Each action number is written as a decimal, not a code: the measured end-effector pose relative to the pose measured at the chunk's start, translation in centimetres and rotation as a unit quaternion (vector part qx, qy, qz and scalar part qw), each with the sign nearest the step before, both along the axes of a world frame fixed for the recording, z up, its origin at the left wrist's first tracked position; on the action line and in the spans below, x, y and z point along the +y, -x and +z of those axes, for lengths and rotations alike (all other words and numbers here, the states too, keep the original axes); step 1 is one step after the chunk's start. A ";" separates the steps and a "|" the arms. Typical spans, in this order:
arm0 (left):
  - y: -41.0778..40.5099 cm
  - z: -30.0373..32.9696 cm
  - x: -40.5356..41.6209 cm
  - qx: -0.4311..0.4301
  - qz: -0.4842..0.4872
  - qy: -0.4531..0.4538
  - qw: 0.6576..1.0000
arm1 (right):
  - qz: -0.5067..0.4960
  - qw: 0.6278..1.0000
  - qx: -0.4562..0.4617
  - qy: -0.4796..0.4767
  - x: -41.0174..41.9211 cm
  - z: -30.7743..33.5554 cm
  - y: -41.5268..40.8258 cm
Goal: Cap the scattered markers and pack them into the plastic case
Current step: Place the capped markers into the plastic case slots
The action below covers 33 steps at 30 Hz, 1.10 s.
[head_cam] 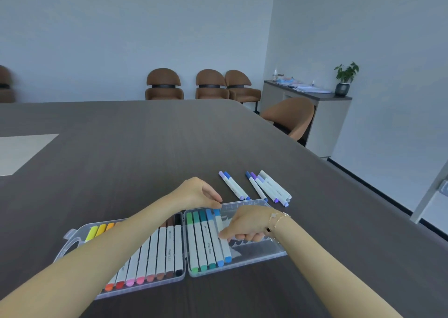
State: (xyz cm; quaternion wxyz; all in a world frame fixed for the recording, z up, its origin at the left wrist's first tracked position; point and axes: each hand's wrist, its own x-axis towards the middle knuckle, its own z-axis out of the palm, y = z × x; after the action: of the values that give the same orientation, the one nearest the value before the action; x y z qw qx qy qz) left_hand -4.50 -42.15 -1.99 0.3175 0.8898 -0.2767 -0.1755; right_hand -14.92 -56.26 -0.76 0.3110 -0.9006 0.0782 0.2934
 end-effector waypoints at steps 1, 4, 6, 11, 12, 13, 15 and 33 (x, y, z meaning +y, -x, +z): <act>0.1 -0.1 0.1 0.002 0.000 0.006 1.000 | 0.002 1.000 -0.007 0.004 0.0 0.0 0.2; 0.3 -0.6 0.4 -0.008 -0.005 0.024 1.000 | 0.007 1.000 -0.012 0.005 -0.1 -0.1 0.4; 0.4 -1.1 0.4 -0.010 0.005 0.039 0.999 | 0.008 1.000 -0.016 0.004 -0.1 -0.1 0.5; 0.2 -1.9 0.5 -0.001 0.014 0.067 0.998 | 0.037 0.998 -0.034 0.042 -0.2 -0.4 0.2; 0.1 -1.9 0.5 0.002 0.009 0.064 0.998 | 0.040 0.998 -0.037 0.044 -0.2 -0.6 0.1; -0.1 -1.9 0.5 0.004 0.004 0.060 0.998 | 0.042 0.997 -0.040 0.047 -0.3 -0.6 0.1; -0.8 -1.9 0.3 -0.008 0.010 0.056 0.998 | 0.043 0.997 -0.048 0.051 -0.7 -0.4 0.1; -10.6 -3.4 -7.4 -0.148 0.021 0.006 0.989 | -0.206 0.922 -0.283 0.166 -6.4 -4.9 -8.7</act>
State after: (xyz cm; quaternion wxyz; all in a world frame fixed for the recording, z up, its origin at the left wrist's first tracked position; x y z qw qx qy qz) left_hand 6.12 -49.55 -5.35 0.2820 0.9099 -0.3025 -0.0334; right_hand -6.18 -62.68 -5.67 0.2199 -0.9489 0.2181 -0.0610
